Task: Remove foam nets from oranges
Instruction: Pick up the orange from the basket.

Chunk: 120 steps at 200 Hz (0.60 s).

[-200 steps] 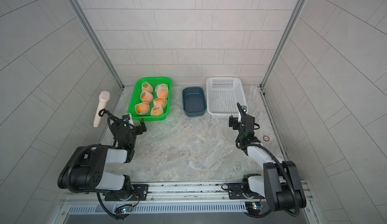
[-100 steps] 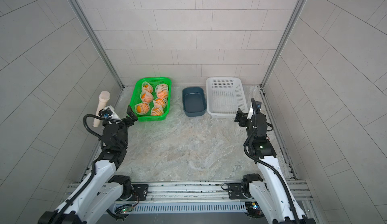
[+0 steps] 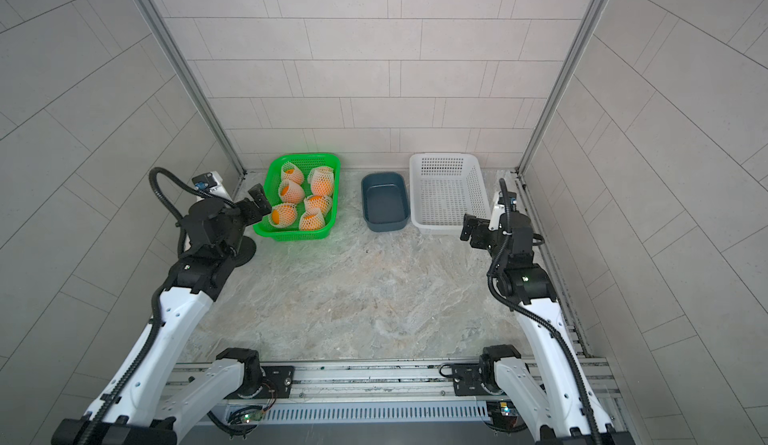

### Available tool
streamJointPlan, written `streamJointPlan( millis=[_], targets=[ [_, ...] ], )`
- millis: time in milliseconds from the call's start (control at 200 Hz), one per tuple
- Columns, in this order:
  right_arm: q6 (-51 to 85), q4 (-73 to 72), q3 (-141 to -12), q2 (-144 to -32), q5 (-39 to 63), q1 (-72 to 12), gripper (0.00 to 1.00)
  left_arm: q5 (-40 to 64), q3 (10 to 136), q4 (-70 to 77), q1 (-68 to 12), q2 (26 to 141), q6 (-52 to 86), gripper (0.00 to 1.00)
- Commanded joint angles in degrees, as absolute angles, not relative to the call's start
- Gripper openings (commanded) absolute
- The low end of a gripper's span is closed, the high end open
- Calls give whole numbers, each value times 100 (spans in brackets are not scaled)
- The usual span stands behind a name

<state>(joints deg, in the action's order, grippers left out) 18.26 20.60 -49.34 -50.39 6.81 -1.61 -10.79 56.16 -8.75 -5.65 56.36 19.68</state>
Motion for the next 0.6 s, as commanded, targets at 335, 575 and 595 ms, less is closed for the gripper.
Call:
streamJointPlan(
  millis=[335, 575, 595],
  targets=[
    [1999, 3221, -5193, -5745, 1308, -533, 96, -685, 7869, -4416, -582, 8338, 2080, 97],
    [1961, 3335, -5314, -6004, 1079, -995, 95, -448, 8545, -4931, -871, 9583, 1768, 96],
    [1966, 3349, -5329, -6032, 1060, -1019, 95, -438, 8618, -5000, -897, 9676, 1759, 97]
  ],
)
